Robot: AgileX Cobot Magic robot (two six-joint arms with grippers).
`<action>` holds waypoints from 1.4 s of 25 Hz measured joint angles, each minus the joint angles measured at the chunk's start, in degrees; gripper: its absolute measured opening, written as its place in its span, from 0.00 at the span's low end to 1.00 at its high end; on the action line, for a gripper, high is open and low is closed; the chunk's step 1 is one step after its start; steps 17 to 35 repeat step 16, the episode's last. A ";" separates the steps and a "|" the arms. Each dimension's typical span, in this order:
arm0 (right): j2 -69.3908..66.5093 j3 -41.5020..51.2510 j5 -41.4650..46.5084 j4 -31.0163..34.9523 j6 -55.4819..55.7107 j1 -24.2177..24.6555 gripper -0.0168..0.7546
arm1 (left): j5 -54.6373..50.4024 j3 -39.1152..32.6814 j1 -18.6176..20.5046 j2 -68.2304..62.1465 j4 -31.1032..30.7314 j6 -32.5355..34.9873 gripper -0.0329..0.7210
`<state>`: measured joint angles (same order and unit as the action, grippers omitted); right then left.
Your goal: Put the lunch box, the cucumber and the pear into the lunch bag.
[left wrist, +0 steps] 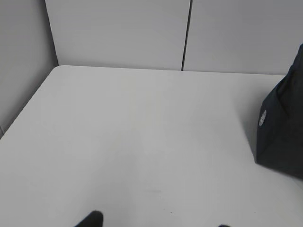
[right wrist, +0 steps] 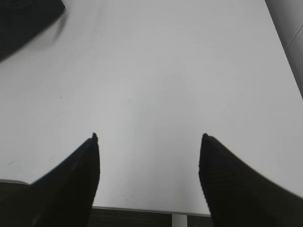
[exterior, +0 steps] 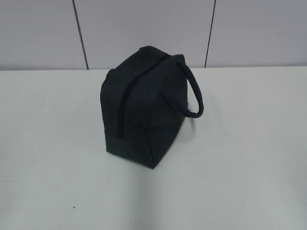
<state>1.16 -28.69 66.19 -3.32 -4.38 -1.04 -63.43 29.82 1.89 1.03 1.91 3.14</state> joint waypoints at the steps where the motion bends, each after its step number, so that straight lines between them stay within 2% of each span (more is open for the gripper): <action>1: 0.00 0.00 0.00 0.00 0.00 0.00 0.69 | 0.00 0.00 0.00 0.00 0.00 0.00 0.62; 35: 0.00 0.00 0.00 0.00 0.00 0.10 0.69 | 0.00 0.00 0.00 0.00 0.00 0.00 0.62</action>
